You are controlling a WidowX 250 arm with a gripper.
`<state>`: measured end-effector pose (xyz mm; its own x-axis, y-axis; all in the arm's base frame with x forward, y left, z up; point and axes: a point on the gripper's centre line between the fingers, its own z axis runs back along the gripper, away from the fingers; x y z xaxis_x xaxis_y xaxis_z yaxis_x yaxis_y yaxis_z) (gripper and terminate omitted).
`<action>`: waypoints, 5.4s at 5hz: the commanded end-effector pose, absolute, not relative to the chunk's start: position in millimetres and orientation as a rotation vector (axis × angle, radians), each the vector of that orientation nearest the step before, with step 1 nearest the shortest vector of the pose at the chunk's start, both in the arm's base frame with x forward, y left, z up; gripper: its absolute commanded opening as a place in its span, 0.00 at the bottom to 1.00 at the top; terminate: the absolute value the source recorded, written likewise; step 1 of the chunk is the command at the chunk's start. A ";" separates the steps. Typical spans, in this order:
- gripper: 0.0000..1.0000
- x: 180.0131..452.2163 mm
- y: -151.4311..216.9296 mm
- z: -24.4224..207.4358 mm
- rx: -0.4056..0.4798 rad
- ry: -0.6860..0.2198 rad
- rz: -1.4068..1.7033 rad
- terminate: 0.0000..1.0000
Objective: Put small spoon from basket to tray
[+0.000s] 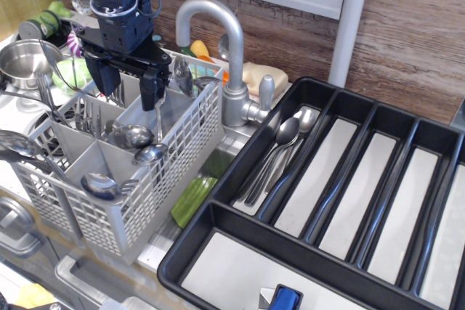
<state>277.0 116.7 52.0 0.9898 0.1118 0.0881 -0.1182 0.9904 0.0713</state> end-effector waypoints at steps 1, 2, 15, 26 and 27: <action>1.00 277.0 116.7 52.0 0.076 -0.084 0.116 0.00; 1.00 273.7 116.7 45.7 0.132 -0.114 0.034 0.00; 0.00 299.8 70.3 150.1 -0.151 0.399 0.326 0.00; 1.00 327.6 31.0 42.3 -0.691 0.366 0.604 0.00; 1.00 327.6 31.0 42.3 -0.691 0.366 0.604 0.00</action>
<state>324.4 21.0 31.9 0.7416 0.3690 -0.5602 -0.6486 0.6075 -0.4585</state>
